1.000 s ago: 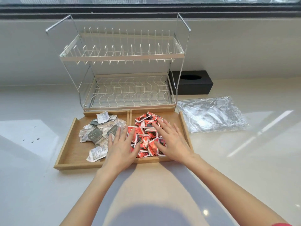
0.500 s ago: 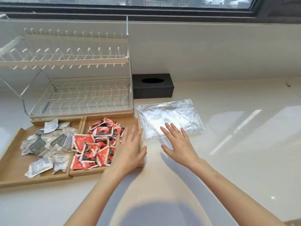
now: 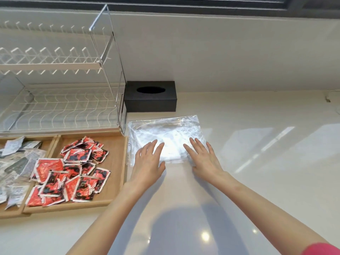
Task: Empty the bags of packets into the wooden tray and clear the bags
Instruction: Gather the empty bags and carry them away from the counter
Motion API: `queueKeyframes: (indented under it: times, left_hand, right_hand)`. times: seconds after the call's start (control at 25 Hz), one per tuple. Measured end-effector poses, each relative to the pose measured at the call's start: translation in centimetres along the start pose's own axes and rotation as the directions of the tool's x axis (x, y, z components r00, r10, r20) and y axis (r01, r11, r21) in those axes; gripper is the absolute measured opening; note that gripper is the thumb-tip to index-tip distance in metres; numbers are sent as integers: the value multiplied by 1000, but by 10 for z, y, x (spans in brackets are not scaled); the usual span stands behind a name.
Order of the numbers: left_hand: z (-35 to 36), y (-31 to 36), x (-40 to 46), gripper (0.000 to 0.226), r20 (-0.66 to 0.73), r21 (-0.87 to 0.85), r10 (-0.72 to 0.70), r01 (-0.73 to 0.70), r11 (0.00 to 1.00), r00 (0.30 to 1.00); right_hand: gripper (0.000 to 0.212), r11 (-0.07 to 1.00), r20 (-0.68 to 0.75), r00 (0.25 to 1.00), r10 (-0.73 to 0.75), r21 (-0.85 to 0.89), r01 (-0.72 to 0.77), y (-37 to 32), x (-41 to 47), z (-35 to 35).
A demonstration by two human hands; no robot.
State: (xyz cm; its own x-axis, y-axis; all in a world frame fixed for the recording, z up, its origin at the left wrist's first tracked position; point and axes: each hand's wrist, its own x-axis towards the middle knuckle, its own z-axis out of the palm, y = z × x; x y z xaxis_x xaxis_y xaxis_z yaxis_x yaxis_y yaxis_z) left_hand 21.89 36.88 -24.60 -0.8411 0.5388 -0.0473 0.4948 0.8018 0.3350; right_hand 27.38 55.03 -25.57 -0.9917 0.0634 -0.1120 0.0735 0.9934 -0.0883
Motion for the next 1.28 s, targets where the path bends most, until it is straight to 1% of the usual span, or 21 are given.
queueKeyframes:
  times: [0.08,0.16,0.24,0.32,0.36,0.4,0.48,0.56,0.68,0.76,0.8,0.84,0.88,0.92,0.96,1.0,1.04,1.12,1.16,1.24,1.28]
  left_hand:
    - [6,6,5,61,8,22,-20,20,1000,1000]
    - [14,5,11,66,56,88,-35,30,996,998]
    - [22,1,20,68,85,119,-52,41,992,995]
    - [29,-1,28,62,104,100,-90,79,992,990]
    - [31,0,29,58,111,81,-109,101,992,988]
    - [33,0,30,54,108,68,-117,110,992,987]
    - [36,-2,30,49,94,77,-104,97,992,990]
    - [38,-5,29,47,85,86,-91,84,993,992]
    - [40,-7,24,47,79,85,-76,70,994,994]
    - [40,-6,19,48,99,78,-73,65,995,992]
    - [40,-6,16,50,102,51,-64,59,997,993]
    - [39,-5,11,51,75,12,-28,27,1000,997]
    - [39,-6,4,51,-11,-30,39,-39,999,999]
    - [39,-5,-3,50,-122,-61,91,-99,993,988]
    - [41,-5,-10,46,-235,-100,101,-128,987,967]
    - [42,-3,-18,43,-325,-155,64,-120,981,944]
    - [42,1,-26,42,-356,-240,-12,-79,968,934]
    - [41,11,-37,44,-371,-412,-174,6,911,912]
    - [41,15,-40,42,-386,-455,-222,24,890,895]
    - [41,25,-46,29,-437,-452,-257,37,891,862]
    - [43,28,-47,21,-407,-498,-304,70,865,862]
  right_hand:
    - [67,999,-7,999,-31,-10,31,8,12,5]
    - [59,998,-9,999,-52,-23,52,11,21,9]
    - [53,999,20,999,-38,-28,39,13,26,14]
    - [46,995,-46,996,-75,-63,72,10,29,21]
    - [48,996,-42,997,-59,-73,56,8,30,23]
    - [52,993,3,999,-43,-106,43,4,30,23]
    - [58,995,50,999,-5,-96,9,4,31,25]
    - [54,987,16,999,-38,-157,40,2,30,18]
    - [49,985,-37,999,-20,-169,14,-4,28,5]
    - [47,987,-9,1000,5,-163,-7,-12,20,-4]
    - [52,986,14,1000,17,-164,-14,-15,16,-7]
    - [56,988,5,1000,20,-154,-19,-16,13,-8]
    - [52,991,7,1000,11,-134,-10,-15,12,-6]
    - [43,995,19,1000,20,-95,-18,-15,11,-5]
    - [37,997,48,997,59,-55,-56,-15,7,-7]
    - [36,995,63,993,96,-17,-95,-16,3,-8]
    - [35,993,49,992,113,9,-114,-19,-3,-11]
    - [23,991,42,992,122,54,-124,-23,-12,-9]
    - [21,987,54,990,133,86,-137,-25,-17,-8]
    - [24,981,53,987,151,112,-157,-29,-26,-6]
    - [25,979,39,987,158,125,-162,-31,-29,-6]
